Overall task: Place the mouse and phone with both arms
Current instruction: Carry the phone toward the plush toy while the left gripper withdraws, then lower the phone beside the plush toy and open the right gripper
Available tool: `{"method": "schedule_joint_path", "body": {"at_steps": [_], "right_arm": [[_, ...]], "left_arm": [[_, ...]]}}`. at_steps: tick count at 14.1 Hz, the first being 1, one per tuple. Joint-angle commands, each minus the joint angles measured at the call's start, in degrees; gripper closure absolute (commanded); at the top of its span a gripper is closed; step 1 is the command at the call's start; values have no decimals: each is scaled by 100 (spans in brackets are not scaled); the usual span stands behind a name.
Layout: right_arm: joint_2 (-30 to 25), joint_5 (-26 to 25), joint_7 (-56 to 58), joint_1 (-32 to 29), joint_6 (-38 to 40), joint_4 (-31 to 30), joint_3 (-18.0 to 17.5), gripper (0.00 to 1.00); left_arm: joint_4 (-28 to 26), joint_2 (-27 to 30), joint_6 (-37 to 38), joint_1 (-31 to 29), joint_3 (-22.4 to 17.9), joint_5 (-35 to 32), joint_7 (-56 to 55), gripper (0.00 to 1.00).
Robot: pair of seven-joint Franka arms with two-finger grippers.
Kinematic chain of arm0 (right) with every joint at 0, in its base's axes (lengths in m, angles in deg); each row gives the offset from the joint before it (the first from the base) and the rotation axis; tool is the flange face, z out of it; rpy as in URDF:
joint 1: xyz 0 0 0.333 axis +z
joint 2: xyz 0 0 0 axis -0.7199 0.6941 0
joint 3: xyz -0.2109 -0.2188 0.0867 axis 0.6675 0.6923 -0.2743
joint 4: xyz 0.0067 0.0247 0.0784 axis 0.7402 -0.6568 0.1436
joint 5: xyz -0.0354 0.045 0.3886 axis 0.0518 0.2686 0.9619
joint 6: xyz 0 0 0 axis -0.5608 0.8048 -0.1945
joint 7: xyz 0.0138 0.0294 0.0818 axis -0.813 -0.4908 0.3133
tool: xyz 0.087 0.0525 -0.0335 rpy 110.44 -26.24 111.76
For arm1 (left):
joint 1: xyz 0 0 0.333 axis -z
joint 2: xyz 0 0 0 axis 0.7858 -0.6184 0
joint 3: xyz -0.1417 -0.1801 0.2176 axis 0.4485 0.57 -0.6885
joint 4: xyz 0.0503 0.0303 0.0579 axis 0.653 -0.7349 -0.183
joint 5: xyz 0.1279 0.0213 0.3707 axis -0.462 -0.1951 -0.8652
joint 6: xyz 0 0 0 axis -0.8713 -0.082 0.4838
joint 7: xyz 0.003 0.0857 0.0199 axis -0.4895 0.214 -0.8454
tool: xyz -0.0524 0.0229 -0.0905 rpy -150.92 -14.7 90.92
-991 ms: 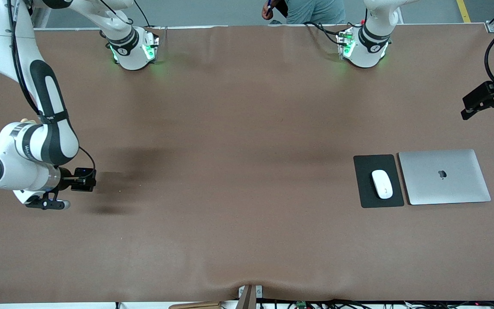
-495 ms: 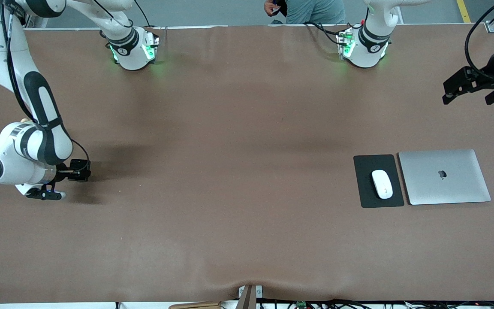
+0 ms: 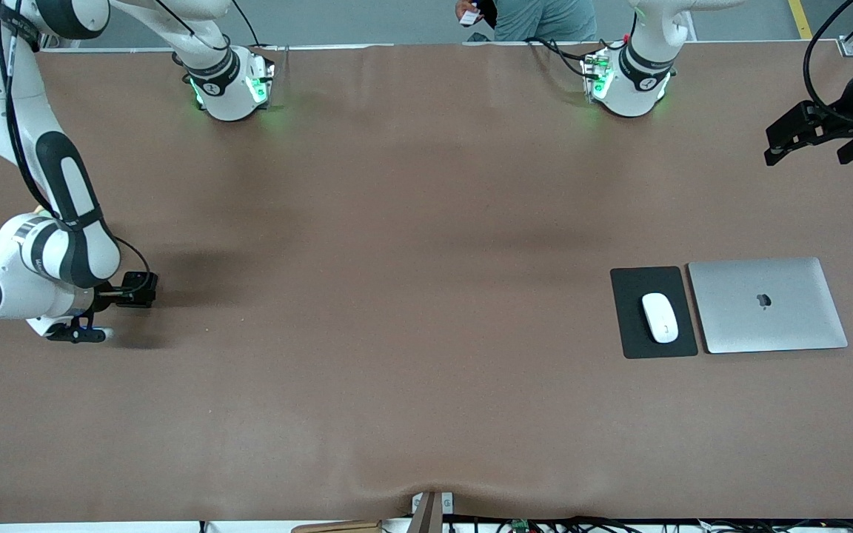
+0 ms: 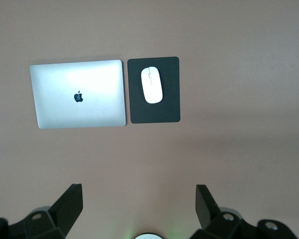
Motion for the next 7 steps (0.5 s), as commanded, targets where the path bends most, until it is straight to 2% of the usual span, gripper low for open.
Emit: {"method": "schedule_joint_path", "body": {"at_steps": [1,4,7], "right_arm": [[-772,-99,2,251,290,-35,-58,0],[-1537,-99,-15,428,614,-35,-84,0],[-2354,-90,-138,630,1298,70,-85,0]], "left_arm": [[-40,126,88,14,-16,108,-83,0],[-31,117,80,14,-16,108,-83,0],[-13,99,80,40,-16,117,-92,0]]}}
